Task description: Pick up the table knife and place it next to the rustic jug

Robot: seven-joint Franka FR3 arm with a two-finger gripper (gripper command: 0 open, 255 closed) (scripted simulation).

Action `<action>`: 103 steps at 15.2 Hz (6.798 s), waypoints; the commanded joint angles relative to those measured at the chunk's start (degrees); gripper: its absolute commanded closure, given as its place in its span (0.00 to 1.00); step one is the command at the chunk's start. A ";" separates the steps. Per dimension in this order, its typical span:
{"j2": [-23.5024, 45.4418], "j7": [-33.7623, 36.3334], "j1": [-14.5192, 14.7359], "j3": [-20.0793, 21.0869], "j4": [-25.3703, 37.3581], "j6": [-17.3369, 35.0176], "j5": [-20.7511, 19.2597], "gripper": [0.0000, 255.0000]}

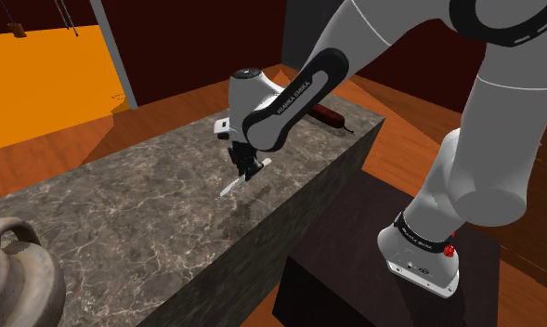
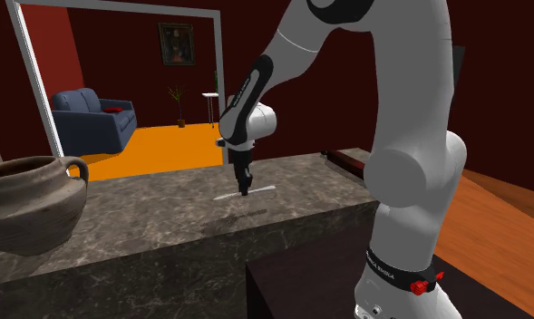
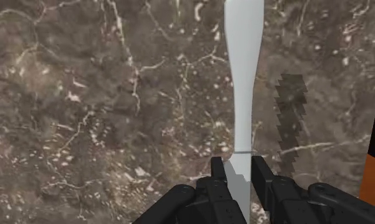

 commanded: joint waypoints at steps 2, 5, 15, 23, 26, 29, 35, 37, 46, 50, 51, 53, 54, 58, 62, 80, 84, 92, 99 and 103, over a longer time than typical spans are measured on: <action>-1.87 -0.19 -0.06 0.08 0.24 -2.13 0.21 1.00; -3.75 -0.34 -0.10 0.14 0.51 -4.28 0.40 1.00; -9.36 -0.79 -0.17 0.27 2.25 -11.62 0.94 1.00; -13.07 -1.06 -0.18 0.30 4.54 -17.61 1.25 1.00; -14.27 -1.15 -0.18 0.30 5.61 -19.88 1.35 1.00; -15.37 -1.22 -0.18 0.30 6.78 -22.15 1.43 1.00; -17.24 -1.36 -0.18 0.29 9.46 -26.69 1.56 1.00; -17.77 -1.39 -0.18 0.29 10.44 -28.21 1.59 1.00; -19.55 -1.54 -0.18 0.27 15.50 -35.04 1.70 1.00; -19.24 -0.23 0.42 1.00 18.09 -37.33 1.74 1.00; -18.51 1.10 1.03 1.73 18.93 -37.46 1.74 1.00; -16.89 3.76 2.24 3.15 20.83 -37.78 1.65 1.00; -16.01 5.09 2.85 3.83 21.88 -37.97 1.57 1.00; -11.95 10.35 5.36 6.42 26.80 -38.95 0.95 1.00; -7.06 15.49 8.08 8.64 32.97 -40.41 -0.15 1.00; 15.85 29.91 19.84 12.37 61.72 -47.26 -6.16 1.00; 15.78 30.09 19.59 12.32 58.51 -44.14 -6.21 1.00; 16.40 30.48 19.29 12.15 53.30 -38.35 -6.51 1.00; 17.66 30.88 19.21 11.91 49.82 -33.67 -6.94 1.00; 18.63 31.12 19.22 11.74 48.23 -31.13 -7.25 1.00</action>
